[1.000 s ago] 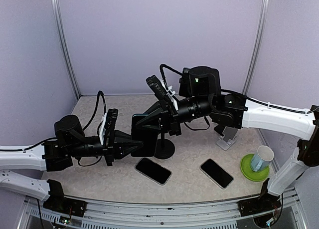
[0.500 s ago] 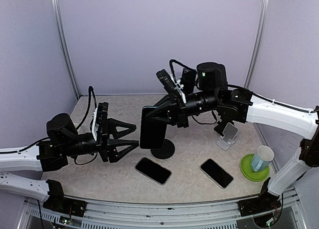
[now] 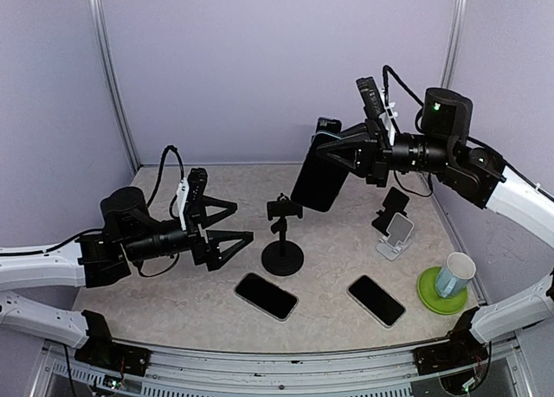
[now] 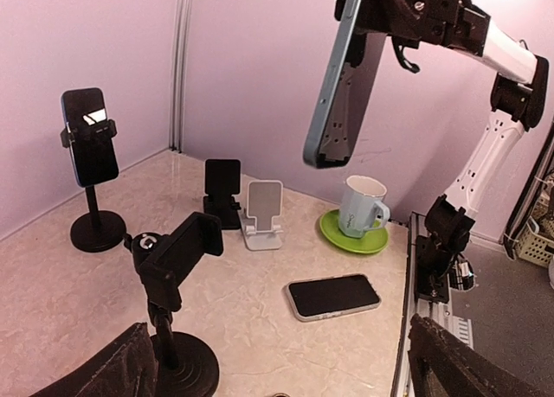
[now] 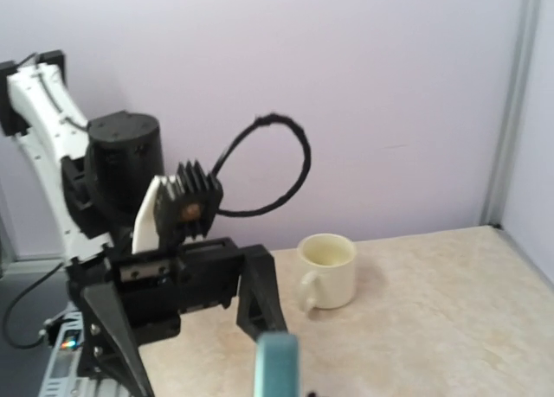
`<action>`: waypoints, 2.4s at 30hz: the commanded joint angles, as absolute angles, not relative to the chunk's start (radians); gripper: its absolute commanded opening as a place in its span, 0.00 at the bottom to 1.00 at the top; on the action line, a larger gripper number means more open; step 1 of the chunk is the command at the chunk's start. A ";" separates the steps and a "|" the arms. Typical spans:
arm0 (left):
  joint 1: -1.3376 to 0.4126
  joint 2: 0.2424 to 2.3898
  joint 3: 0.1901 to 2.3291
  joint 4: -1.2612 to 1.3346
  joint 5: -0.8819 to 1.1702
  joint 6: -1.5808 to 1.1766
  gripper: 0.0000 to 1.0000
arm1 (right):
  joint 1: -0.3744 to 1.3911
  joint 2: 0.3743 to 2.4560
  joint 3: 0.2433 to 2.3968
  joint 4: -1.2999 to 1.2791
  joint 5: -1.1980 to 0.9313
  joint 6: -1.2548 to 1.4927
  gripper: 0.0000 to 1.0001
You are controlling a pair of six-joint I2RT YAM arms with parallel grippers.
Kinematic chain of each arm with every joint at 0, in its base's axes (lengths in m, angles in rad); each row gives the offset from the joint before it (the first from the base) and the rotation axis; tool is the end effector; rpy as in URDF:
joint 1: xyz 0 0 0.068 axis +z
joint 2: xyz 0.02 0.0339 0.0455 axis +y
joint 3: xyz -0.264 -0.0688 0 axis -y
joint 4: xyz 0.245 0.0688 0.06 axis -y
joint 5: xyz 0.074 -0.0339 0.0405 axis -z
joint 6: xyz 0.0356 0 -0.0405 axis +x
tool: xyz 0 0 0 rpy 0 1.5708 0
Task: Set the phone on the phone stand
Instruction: Hold the phone stand at the center of the board, then install the phone onto the phone stand.
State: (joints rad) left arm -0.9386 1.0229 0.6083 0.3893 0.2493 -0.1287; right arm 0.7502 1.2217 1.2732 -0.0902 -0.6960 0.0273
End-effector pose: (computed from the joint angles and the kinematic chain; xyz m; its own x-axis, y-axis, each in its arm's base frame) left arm 0.1344 -0.1983 0.2923 -0.1339 -0.0277 -0.9906 0.9180 0.3732 -0.1345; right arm 0.1838 0.2025 0.4302 -0.0554 -0.0230 -0.9982 -0.9908 0.1253 0.0521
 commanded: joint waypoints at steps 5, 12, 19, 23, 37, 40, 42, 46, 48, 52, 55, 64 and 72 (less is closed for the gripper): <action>-0.856 1.182 0.675 0.460 0.344 -0.125 0.99 | 0.717 1.184 1.261 -0.119 -0.679 0.011 0.00; -0.759 1.288 0.726 0.505 0.502 -0.106 0.97 | 0.716 1.212 1.286 -0.182 -0.694 -0.013 0.00; -0.751 1.394 0.800 0.535 0.488 -0.166 0.80 | 0.716 1.217 1.285 -0.181 -0.703 -0.028 0.00; -0.755 1.434 0.797 0.574 0.495 -0.184 0.78 | 0.716 1.211 1.294 -0.185 -0.716 -0.046 0.00; -0.734 1.563 0.867 0.599 0.632 -0.131 0.61 | 0.716 1.247 1.343 -0.230 -0.807 -0.083 0.00; -0.721 1.580 0.872 0.611 0.650 -0.137 0.54 | 0.716 1.243 1.344 -0.238 -0.804 -0.087 0.00; -0.714 1.585 0.874 0.609 0.648 -0.138 0.54 | 0.716 1.241 1.343 -0.242 -0.802 -0.089 0.00; -0.709 1.573 0.859 0.613 0.623 -0.137 0.54 | 0.716 1.240 1.342 -0.244 -0.799 -0.091 0.00; -0.707 1.581 0.866 0.606 0.626 -0.135 0.53 | 0.716 1.244 1.343 -0.241 -0.807 -0.089 0.00; -0.706 1.602 0.886 0.601 0.648 -0.138 0.50 | 0.716 1.269 1.363 -0.253 -0.828 -0.091 0.00; -0.706 1.610 0.891 0.598 0.658 -0.137 0.47 | 0.716 1.288 1.382 -0.268 -0.848 -0.099 0.00; -0.701 1.618 0.895 0.584 0.672 -0.125 0.30 | 0.716 1.321 1.408 -0.288 -0.890 -0.123 0.00; -0.687 1.630 0.900 0.591 0.726 -0.109 0.14 | 0.716 1.382 1.451 -0.351 -0.977 -0.198 0.00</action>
